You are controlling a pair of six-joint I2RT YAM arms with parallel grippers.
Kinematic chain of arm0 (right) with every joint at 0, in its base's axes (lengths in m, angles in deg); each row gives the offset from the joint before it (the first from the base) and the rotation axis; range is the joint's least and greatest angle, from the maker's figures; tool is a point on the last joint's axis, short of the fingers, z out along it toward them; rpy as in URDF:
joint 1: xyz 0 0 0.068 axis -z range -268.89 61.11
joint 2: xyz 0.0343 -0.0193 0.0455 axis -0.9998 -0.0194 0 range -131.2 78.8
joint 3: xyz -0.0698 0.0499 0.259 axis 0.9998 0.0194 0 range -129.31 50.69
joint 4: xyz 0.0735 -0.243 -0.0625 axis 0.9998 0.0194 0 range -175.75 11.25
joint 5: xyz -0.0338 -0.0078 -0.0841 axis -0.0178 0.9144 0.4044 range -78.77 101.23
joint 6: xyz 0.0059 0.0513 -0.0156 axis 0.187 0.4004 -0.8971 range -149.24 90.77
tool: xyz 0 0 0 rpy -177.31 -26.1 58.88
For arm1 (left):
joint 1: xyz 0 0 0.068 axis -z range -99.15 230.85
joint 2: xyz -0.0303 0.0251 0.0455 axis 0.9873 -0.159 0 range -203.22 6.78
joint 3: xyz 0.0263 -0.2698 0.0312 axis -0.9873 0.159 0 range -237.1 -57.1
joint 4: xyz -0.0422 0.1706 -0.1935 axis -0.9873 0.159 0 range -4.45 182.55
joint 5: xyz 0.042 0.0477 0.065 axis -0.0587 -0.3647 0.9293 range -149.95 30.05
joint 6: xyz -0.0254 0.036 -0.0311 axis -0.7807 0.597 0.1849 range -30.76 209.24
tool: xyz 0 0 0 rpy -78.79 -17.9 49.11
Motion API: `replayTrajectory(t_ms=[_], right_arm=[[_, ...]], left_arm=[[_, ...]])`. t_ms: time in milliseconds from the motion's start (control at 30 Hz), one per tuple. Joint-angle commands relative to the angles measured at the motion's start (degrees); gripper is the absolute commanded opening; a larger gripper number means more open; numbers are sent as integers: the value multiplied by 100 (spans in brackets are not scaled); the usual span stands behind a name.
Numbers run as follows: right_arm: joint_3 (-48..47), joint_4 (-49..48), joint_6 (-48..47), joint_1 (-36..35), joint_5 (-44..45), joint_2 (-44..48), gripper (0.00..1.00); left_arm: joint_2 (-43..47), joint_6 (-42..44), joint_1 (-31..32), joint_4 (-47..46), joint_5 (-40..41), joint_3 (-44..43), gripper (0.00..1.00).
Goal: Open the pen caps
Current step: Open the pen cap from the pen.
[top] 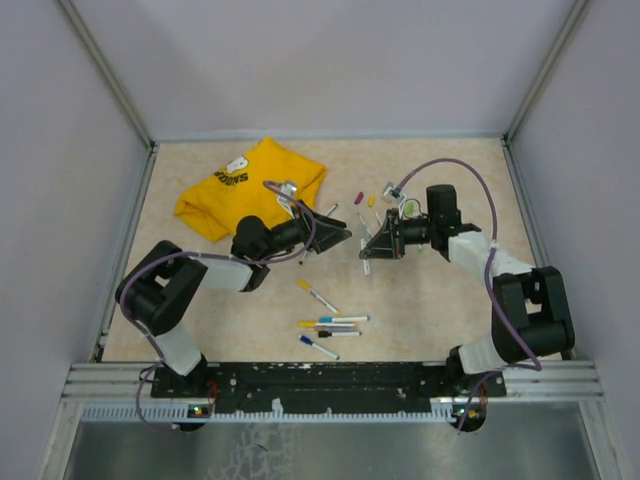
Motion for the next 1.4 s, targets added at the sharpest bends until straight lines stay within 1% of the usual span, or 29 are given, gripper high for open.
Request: replayTrajectory(t_ms=[0,67,133,367,467,667,800,900,1133,1233,1367], right_arm=[[-356,221,-388,-122,-110,20,0],[-382,300,-466,-146,-82,10,0],[-415,378,-529,-172,-28,-18,0],[-486,530,-630,-202,13,-65,0],[-495,547,-647,-211,30,-60,0],[-499,599,-694,-244,73,-56,0],[-513,635,-735,-281,135,-75,0],[-529,710,-784,-308,69,-172,0],[-553,715,-720,-317,-54,-369,0],[-513,635,-656,-318,-62,-394,0],[-485,526,-539,-319,-71,-473,0]], left_arm=[[-228,-5,182,-34,-111,-455,68],[-312,41,235,151,-104,-586,65],[-380,49,281,266,-123,-677,59],[-462,133,412,558,-105,-815,54],[-522,150,467,646,-108,-882,50],[-523,164,481,778,-40,-974,32],[-437,219,477,875,161,-1021,11],[-283,274,405,1012,486,-1097,1],[77,608,27,1634,978,-1735,0],[97,466,-232,1658,1074,-1889,0],[77,306,-426,1512,1132,-1927,0]])
